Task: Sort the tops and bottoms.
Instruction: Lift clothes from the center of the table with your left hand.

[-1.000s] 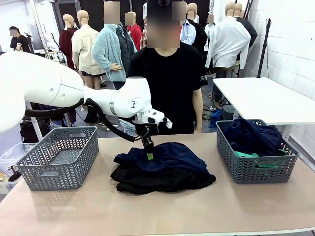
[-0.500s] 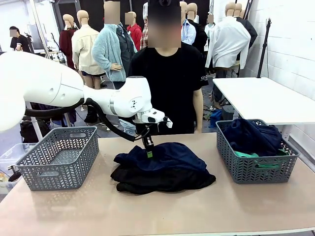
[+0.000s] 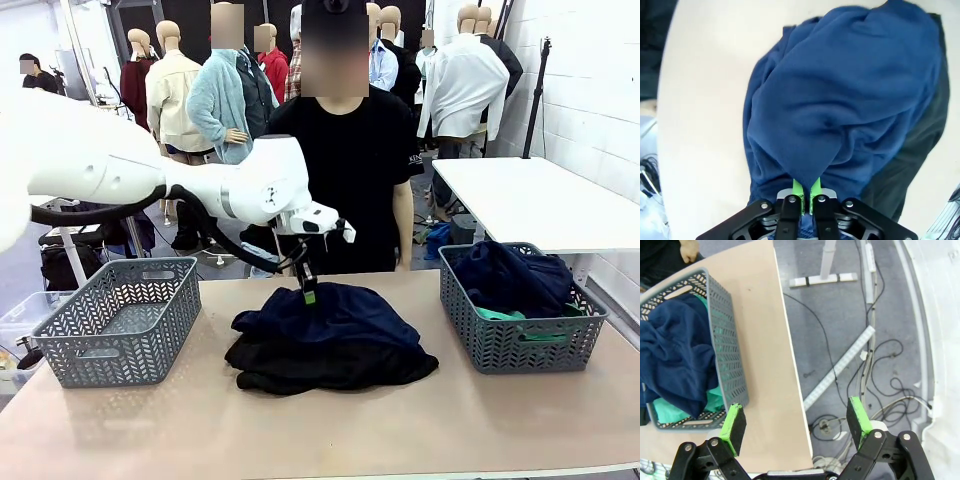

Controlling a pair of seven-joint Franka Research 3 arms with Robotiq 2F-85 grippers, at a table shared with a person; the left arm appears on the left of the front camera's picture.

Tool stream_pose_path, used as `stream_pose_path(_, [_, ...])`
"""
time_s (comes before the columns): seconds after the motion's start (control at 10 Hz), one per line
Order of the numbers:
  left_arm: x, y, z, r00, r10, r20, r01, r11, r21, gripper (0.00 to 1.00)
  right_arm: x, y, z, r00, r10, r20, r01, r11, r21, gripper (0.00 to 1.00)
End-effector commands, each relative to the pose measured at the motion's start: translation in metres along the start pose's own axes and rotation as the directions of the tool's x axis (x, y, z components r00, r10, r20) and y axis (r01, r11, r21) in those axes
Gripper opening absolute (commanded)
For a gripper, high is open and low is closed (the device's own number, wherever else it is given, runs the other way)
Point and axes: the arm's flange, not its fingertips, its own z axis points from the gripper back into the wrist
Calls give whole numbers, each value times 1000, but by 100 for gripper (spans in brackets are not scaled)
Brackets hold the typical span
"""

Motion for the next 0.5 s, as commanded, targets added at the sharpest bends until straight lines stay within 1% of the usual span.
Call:
stream_pose_path(0.0, [-12, -20, 28, 998, -47, 42, 46, 999, 24, 0, 0, -1, 0, 1000, 6, -8, -6, 1000, -16, 100])
stream_pose_path(0.1, [-10, -26, 45, 997, -51, 56, 48, 998, 45, 0, 0, -1, 0, 1000, 6, -8, -6, 1000, -16, 100])
stream_pose_path(0.2, [-6, -31, 69, 997, -48, 56, 41, 992, 118, 0, 0, -1, 0, 1000, 6, -8, -6, 1000, -16, 100])
stream_pose_path(0.3, [-2, -36, 97, 997, -51, 64, 42, 990, 136, 0, 0, -1, 0, 1000, 6, -8, -6, 1000, -16, 100])
stream_pose_path(0.4, [4, -43, 127, 993, -69, 98, 53, 986, 160, 0, 0, -1, 0, 1000, 6, -8, -6, 1000, -16, 100])
